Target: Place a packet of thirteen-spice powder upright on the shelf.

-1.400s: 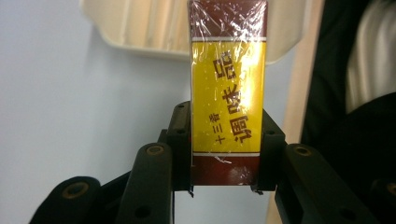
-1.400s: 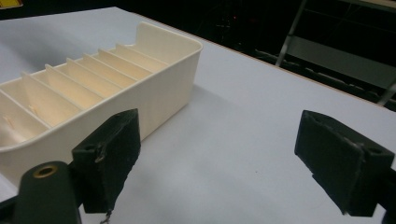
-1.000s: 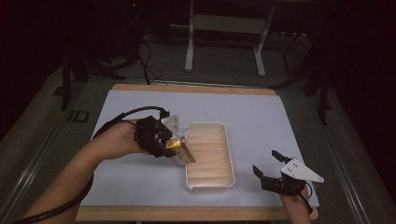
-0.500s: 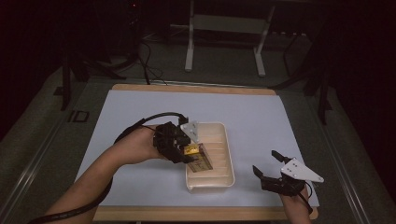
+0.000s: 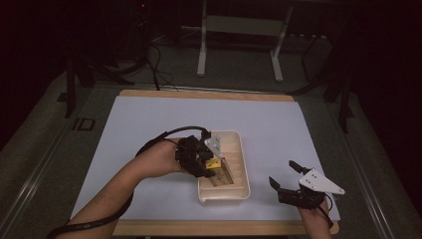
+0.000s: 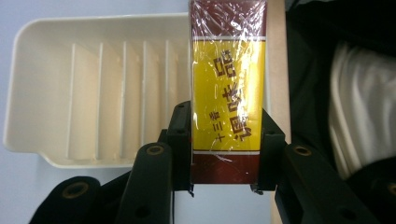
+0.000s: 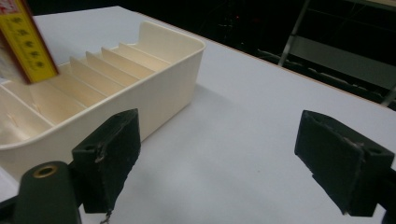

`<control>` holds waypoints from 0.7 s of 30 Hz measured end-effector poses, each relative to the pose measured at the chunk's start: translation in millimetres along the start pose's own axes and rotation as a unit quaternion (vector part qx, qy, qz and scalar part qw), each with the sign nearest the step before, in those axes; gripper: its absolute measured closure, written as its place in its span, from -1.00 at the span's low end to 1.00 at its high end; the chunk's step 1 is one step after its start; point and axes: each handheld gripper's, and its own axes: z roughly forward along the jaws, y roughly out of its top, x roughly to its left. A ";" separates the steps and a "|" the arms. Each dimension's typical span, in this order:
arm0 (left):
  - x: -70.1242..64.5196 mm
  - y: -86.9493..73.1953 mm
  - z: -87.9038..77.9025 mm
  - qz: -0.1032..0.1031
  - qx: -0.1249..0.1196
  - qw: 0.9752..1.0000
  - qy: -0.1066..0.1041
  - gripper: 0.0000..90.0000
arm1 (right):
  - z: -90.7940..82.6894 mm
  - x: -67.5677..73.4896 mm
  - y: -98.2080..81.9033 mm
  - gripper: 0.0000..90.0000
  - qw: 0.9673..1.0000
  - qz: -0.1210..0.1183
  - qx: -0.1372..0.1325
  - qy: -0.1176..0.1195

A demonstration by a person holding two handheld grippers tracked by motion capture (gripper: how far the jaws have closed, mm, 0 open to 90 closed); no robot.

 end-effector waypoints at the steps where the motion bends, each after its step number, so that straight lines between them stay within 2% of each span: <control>1: -0.3 -0.7 2.8 0.001 -0.001 1.000 0.005 0.50 | 0.0 0.0 0.0 -0.68 1.000 0.000 0.000 0.000; 2: 0.8 -0.9 4.4 -0.001 0.004 1.000 0.000 0.50 | 0.1 -0.2 -0.1 -0.68 1.000 -0.001 0.001 0.000; 3: 0.9 -1.4 6.0 0.002 0.007 1.000 0.005 0.50 | 0.3 -0.3 -0.2 -0.68 1.000 0.000 0.001 0.000; 6: 1.7 -3.0 11.9 0.002 0.017 1.000 0.004 0.50 | 0.3 0.1 -0.1 -0.68 1.000 -0.001 0.002 0.001; 7: 2.0 -3.1 14.2 0.000 0.019 1.000 -0.004 0.50 | 0.3 0.1 0.0 -0.68 1.000 -0.001 0.001 0.001; 8: 1.2 -3.2 16.2 0.006 0.023 1.000 -0.005 0.50 | 0.2 0.2 0.0 -0.68 1.000 -0.002 0.001 0.001; 10: 2.3 -2.9 20.2 0.003 0.029 1.000 -0.008 0.50 | 0.4 0.0 -0.2 -0.68 1.000 0.000 0.002 0.001; 11: 2.5 -2.7 22.0 0.007 0.032 0.999 -0.003 0.50 | 0.6 0.0 -0.3 -0.68 1.000 0.000 0.002 0.001; 13: 3.7 -2.5 25.7 0.004 0.036 0.999 -0.011 0.50 | 0.6 0.0 -0.3 -0.68 1.000 0.000 0.002 0.002; 21: 4.4 0.6 41.7 0.015 0.066 0.998 -0.009 0.50 | 0.3 -0.6 -0.5 -0.68 1.000 0.001 0.001 0.003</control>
